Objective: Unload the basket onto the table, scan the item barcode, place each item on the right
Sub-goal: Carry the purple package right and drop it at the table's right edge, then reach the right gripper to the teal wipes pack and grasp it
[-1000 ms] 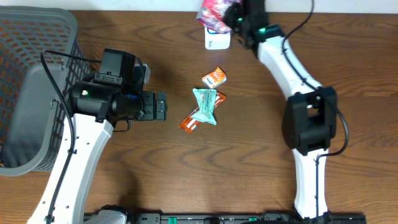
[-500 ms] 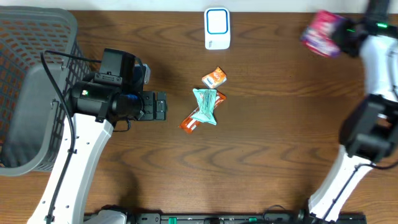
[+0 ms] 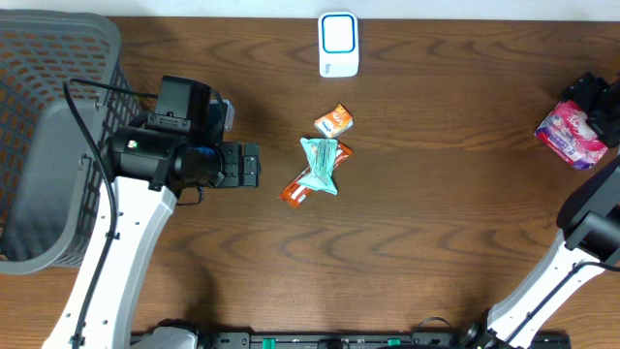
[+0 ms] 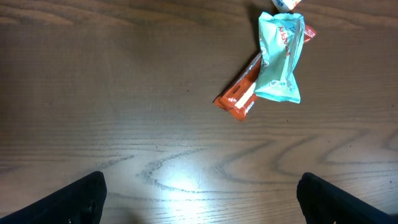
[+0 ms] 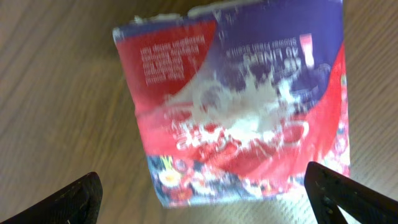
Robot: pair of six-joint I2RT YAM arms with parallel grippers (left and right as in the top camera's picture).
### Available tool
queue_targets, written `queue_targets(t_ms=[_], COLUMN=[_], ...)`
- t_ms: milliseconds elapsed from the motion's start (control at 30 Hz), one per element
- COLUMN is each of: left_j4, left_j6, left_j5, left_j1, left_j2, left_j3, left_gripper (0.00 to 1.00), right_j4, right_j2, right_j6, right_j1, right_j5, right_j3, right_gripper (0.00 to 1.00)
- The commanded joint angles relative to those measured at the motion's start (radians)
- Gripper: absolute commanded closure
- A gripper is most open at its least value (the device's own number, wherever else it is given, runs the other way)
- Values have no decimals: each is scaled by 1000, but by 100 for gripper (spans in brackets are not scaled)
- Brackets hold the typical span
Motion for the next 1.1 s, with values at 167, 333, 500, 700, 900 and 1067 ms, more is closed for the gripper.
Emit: queue_targets(t_ms=[167, 333, 500, 700, 900, 1067], left_j4=[0, 0, 0, 0, 0, 0], left_j6=[-1, -1, -1, -1, -1, -1], left_j5=[-10, -9, -9, -10, -9, -9], left_j1=[4, 4, 4, 4, 4, 4], left_j2=[3, 3, 3, 3, 3, 3], left_j3=[-1, -1, -1, -1, -1, -1], left_gripper=[2, 2, 2, 2, 2, 2], right_j4=[-15, -143, -225, -72, 101, 119], right_j2=[-247, -269, -250, -216, -213, -212], right_j6=[-80, -257, -309, -161, 66, 250], right_j1=[48, 194, 488, 772, 1015, 1128], right_j5=[-456, -674, -668, -470, -270, -47], right_j3=[54, 48, -68, -238, -345, -383], right_gripper=[1, 5, 11, 33, 42, 53])
